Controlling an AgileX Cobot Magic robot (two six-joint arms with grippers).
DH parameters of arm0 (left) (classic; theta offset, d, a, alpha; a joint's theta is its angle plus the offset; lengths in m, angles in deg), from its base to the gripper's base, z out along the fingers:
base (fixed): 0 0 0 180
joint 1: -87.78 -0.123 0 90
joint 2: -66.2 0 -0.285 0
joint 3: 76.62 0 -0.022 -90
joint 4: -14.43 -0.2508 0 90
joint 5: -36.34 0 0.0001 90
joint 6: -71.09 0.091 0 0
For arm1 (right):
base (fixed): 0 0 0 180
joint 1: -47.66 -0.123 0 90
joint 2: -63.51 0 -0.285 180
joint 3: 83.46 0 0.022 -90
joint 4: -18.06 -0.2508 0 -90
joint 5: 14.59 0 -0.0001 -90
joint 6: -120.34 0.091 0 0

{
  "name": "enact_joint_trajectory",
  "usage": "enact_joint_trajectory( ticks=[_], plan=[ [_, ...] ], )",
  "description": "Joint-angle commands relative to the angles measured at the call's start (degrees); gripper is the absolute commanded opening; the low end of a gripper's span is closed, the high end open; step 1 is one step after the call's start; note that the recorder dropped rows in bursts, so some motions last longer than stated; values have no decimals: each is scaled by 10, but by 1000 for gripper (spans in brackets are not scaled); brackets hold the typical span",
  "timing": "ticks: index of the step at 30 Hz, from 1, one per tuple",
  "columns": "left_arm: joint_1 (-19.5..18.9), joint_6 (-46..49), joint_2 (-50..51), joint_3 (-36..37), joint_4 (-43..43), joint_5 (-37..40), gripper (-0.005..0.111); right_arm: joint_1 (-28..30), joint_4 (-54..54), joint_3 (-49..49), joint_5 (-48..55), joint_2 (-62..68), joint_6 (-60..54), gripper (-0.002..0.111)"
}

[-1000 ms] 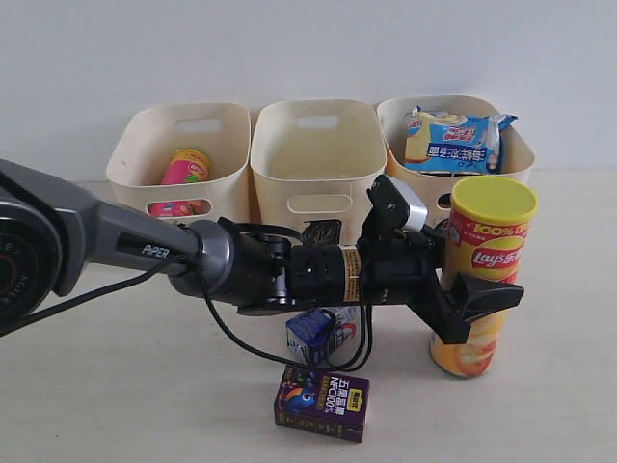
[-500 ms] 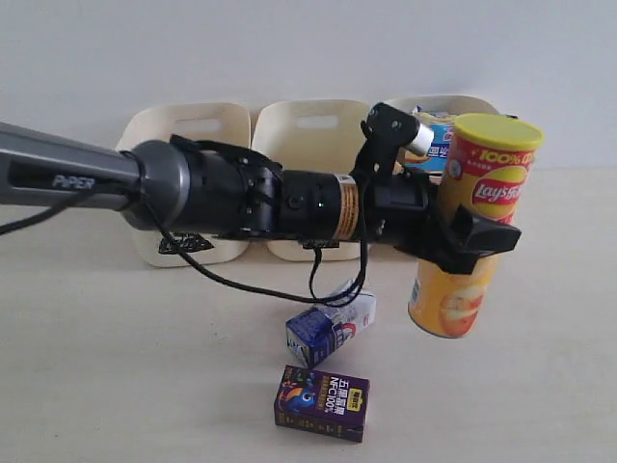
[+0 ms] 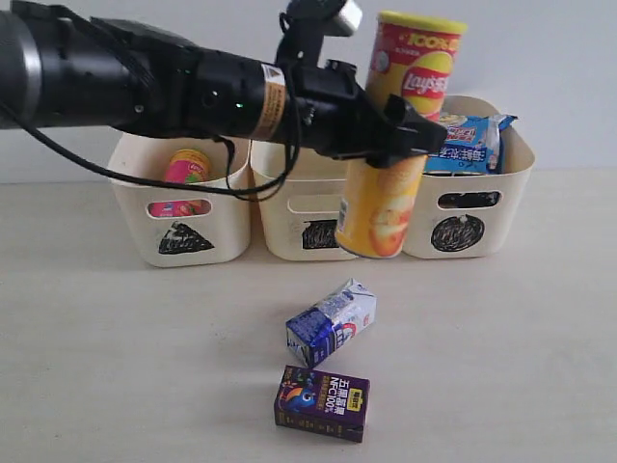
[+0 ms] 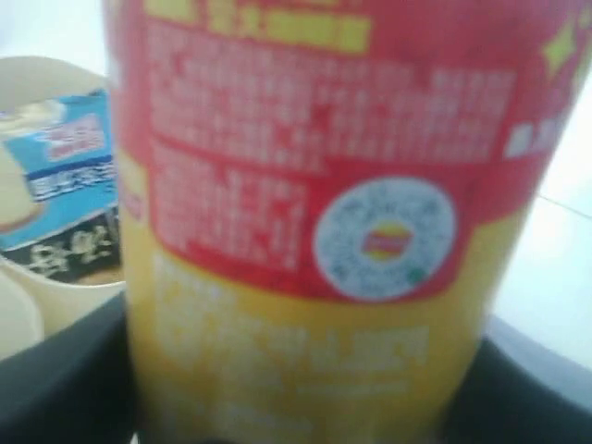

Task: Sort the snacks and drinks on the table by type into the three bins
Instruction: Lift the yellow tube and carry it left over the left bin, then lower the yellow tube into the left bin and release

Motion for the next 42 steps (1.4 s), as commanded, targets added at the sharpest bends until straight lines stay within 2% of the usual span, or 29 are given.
enact_joint_trajectory(
  ticks=[1, 11, 18, 25, 28, 34, 37, 42],
  plan=[
    [-32, -59, -37, -1, -21, 3, 4, -1, 2, -2, -6, -3, 0, 0],
    [-123, -85, -63, -1, -21, 8, 4, -1, 2, -2, -4, -3, -3, 0],
    [-185, -61, -63, -1, -21, 115, 4, -1, 2, -2, -4, -3, -3, 0],
    [-191, 24, -62, -1, -21, 283, 4, -1, 2, -2, -4, -3, -3, 0],
    [-191, 26, -58, -1, -21, 310, 4, -1, 2, -2, -4, -3, -3, 0],
    [-191, 41, -21, -28, -21, 311, 4, -1, 2, -2, -4, -3, -3, 0],
    [-191, 101, 2, -47, -21, 335, 4, -1, 2, -2, -4, -3, -3, 0],
    [-185, 215, 29, -68, -21, 419, 4, -1, 2, -2, -4, -3, -3, 0]
  ],
)
